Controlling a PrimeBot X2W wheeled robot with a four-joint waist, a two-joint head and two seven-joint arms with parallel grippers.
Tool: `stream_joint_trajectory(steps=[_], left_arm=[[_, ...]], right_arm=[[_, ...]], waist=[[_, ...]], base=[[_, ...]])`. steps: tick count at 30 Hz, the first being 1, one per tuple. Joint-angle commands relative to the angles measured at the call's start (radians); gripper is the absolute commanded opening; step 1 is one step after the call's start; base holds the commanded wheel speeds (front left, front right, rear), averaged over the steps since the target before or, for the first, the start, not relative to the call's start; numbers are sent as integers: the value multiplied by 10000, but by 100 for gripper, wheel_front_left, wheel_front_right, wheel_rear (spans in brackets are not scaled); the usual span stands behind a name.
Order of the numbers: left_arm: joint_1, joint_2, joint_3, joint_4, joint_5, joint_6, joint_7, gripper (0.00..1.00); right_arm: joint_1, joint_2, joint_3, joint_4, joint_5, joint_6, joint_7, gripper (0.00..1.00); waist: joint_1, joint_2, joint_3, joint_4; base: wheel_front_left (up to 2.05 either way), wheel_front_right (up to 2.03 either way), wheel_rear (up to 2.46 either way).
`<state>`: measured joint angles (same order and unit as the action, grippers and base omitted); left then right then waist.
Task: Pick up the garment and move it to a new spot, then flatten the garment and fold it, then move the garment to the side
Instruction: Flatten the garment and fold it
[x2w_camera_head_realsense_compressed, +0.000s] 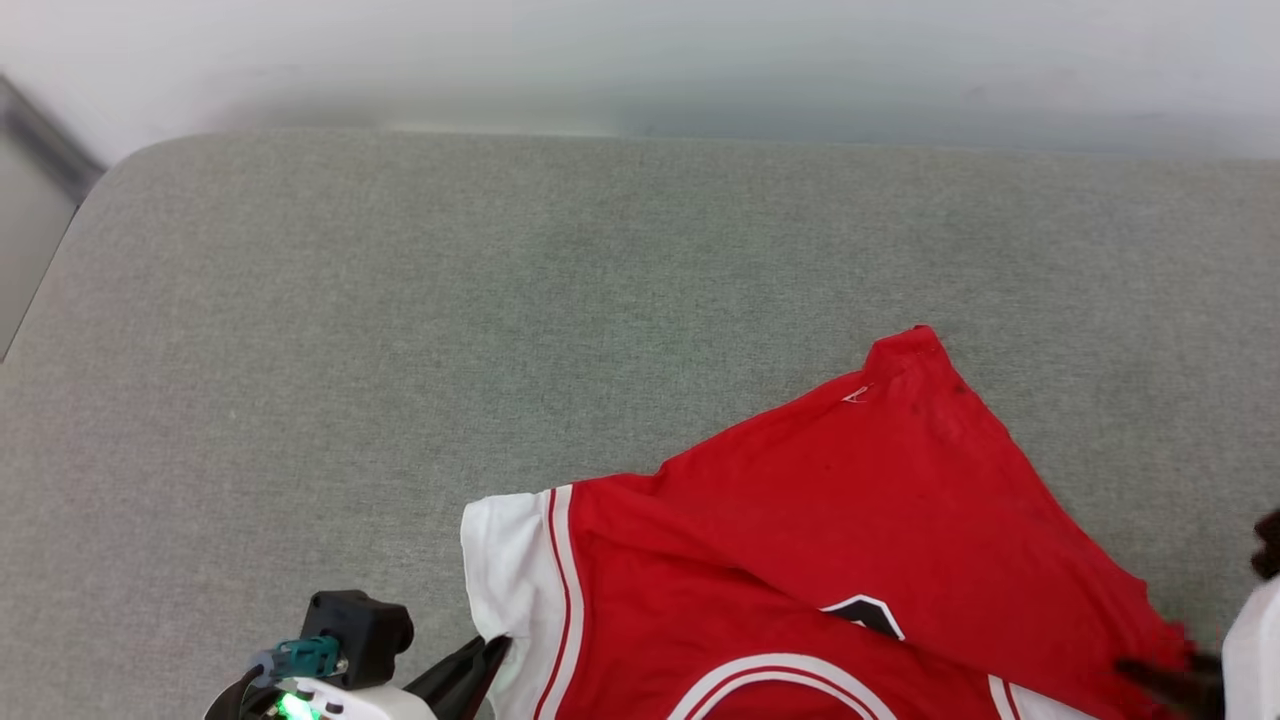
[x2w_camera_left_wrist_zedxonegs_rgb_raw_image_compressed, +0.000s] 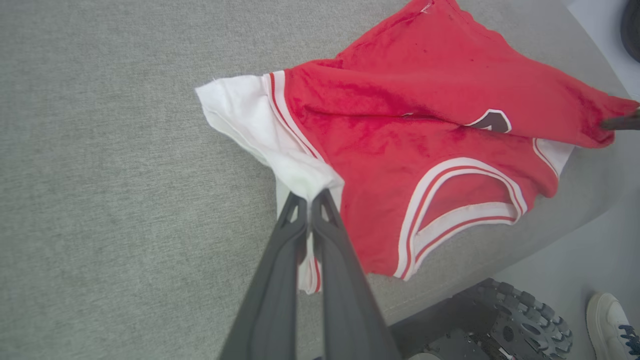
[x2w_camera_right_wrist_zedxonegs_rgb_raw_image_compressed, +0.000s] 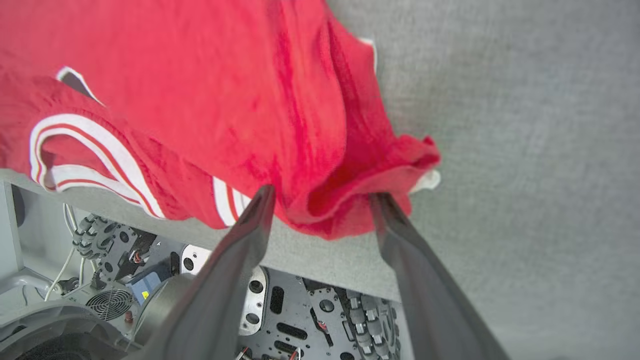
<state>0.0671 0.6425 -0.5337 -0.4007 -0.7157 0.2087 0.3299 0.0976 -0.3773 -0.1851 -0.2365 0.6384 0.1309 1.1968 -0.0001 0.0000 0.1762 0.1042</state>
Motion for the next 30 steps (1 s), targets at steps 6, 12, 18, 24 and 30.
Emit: stream_joint_trajectory(steps=[6, 12, 18, 24, 30], left_arm=[[-323, -90, -124, -207, 301, -22, -92, 0], [-674, -182, -336, -465, 540, -145, -49, 0], [-1142, -431, -592, -685, 786, -285, -11, 0], [-1475, -709, -801, -660, 929, -424, -130, 0], [-1775, -925, -979, -507, 972, -613, -223, 0]], right_arm=[[-1560, -483, 347, -789, 431, -4, 240, 100], [-3555, -459, 1135, -454, -120, -4, 448, 100], [-5249, -516, 1797, 1062, -861, -4, 437, 100], [-6281, -796, 2210, 2341, -1349, -4, 304, 100], [-6617, -1102, 2668, 3271, -1686, -4, 194, 100]], waist=[[1, 0, 377, 388], [1, 0, 996, 970], [1, 0, 1709, 1680], [1, 0, 2289, 2184], [1, 0, 2714, 2546]], base=[[0, 0, 0], [0, 0, 0], [0, 0, 0], [0, 0, 0], [0, 0, 0]])
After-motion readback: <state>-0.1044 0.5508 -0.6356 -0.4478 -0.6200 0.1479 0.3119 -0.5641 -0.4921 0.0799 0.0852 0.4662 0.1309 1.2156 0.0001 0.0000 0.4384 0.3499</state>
